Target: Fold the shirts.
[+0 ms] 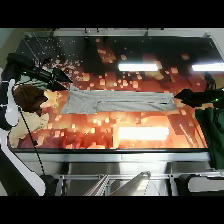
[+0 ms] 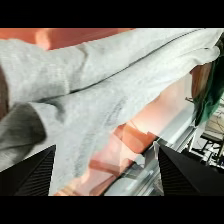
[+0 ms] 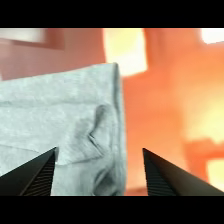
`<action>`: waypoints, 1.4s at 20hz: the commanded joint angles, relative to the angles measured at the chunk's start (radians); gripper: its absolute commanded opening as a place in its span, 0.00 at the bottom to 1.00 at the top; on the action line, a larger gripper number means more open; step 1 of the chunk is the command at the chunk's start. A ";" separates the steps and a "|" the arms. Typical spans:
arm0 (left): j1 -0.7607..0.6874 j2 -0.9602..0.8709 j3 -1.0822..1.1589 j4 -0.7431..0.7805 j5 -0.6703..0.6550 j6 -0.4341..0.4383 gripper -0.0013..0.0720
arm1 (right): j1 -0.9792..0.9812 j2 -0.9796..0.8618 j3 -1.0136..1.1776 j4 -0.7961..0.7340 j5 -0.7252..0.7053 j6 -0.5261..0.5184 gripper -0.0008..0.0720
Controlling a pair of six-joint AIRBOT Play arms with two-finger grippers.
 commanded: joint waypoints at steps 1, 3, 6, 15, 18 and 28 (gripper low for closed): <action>-0.014 0.070 -0.072 -0.010 -0.059 0.016 0.62 | -0.025 -0.044 0.043 -0.067 0.100 0.122 0.86; -0.029 0.082 -0.125 -0.011 -0.058 0.020 0.03 | -0.018 -0.103 0.043 0.018 0.133 0.095 0.86; -0.076 0.082 -0.161 -0.011 -0.055 0.020 0.03 | 0.011 -0.159 0.043 0.132 0.139 0.048 0.81; -0.437 0.066 -0.237 -0.008 -0.404 0.010 0.03 | 0.113 -0.203 0.122 0.285 0.227 -0.037 0.04; -0.567 0.012 -0.236 0.021 -0.513 -0.056 0.02 | 0.050 -0.131 0.169 0.286 0.340 -0.032 0.04; -0.814 -0.120 0.064 -0.100 -0.573 -0.103 0.03 | -0.093 0.080 0.194 0.286 0.525 -0.040 0.04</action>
